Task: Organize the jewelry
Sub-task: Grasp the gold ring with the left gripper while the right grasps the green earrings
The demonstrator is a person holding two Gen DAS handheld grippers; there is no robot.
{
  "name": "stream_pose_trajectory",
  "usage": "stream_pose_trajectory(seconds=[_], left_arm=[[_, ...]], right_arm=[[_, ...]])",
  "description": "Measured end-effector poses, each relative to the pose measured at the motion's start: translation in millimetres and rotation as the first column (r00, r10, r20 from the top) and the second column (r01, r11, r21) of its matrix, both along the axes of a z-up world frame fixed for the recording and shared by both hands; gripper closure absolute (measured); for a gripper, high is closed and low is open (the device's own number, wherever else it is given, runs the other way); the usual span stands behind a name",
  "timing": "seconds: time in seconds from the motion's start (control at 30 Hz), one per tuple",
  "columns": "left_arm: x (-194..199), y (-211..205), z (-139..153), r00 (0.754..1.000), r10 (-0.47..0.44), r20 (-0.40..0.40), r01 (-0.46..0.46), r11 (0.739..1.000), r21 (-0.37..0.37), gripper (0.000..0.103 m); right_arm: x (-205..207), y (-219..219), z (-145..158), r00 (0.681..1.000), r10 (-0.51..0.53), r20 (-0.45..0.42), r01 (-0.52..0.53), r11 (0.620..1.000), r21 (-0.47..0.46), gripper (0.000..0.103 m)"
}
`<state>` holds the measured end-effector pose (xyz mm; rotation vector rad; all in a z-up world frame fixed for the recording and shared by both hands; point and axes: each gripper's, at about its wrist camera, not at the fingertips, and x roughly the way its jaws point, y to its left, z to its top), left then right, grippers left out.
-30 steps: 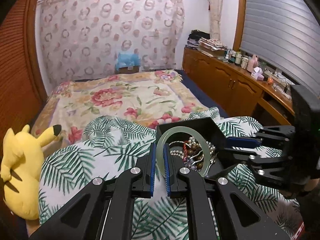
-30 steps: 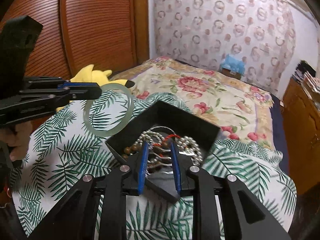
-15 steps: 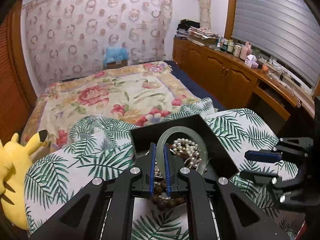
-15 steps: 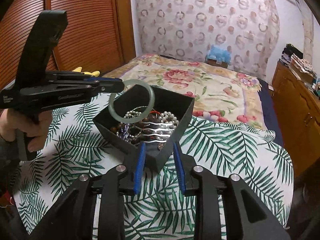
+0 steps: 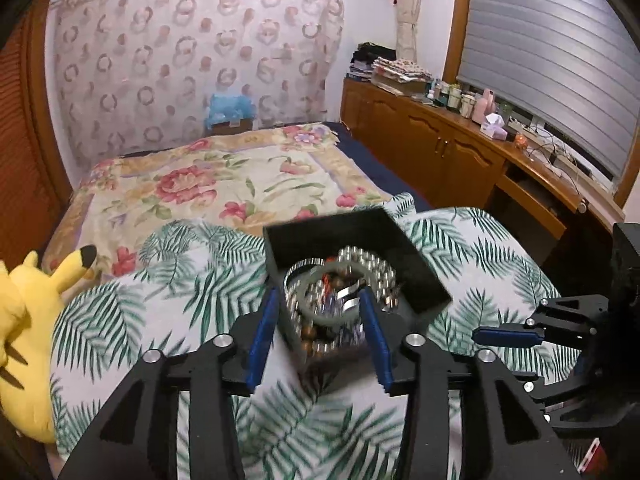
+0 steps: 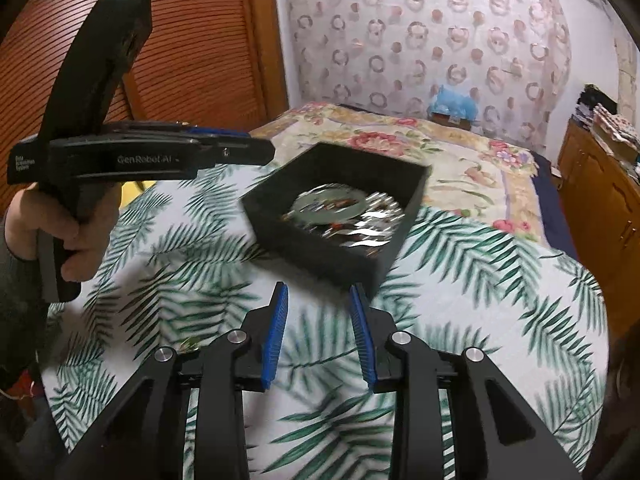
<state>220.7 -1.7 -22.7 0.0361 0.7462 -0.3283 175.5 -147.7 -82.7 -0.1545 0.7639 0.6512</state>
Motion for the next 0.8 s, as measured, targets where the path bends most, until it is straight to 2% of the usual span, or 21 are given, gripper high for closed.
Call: stream_pose_trajectory(seconds=[0.13, 0.23, 0.4, 0.7, 0.8], left_arm=[[-21.4, 11.5, -7.7, 1.0, 0.003, -0.023, -0.003, 1.0, -0.001, 0.058], [-37.2, 19.9, -16.7, 0.999, 0.008, -0.046, -0.008, 1.0, 0.001, 0.048], [-59.9, 27.1, -32.1, 0.996, 0.007, -0.091, -0.007, 1.0, -0.007, 0.048], [-81.8, 7.0, -54.5, 0.987, -0.061, -0.149, 0.056, 0.998, -0.04, 0.048], [-85.1, -0.1, -59.6, 0.983, -0.084, -0.164, 0.076, 0.996, -0.054, 0.054]], right_arm=[[-18.8, 15.2, -9.5, 0.998, 0.052, -0.031, -0.052, 0.999, -0.003, 0.069], [-30.6, 25.6, -16.7, 0.995, 0.087, -0.047, -0.088, 0.996, -0.017, 0.069], [-42.0, 30.4, -25.8, 0.993, 0.101, -0.062, -0.104, 0.994, -0.041, 0.069], [-44.9, 14.4, -24.9, 0.998, 0.038, -0.05, -0.041, 0.997, -0.059, 0.069], [-45.3, 7.2, -26.1, 0.998, 0.026, -0.053, -0.029, 0.998, -0.059, 0.069]])
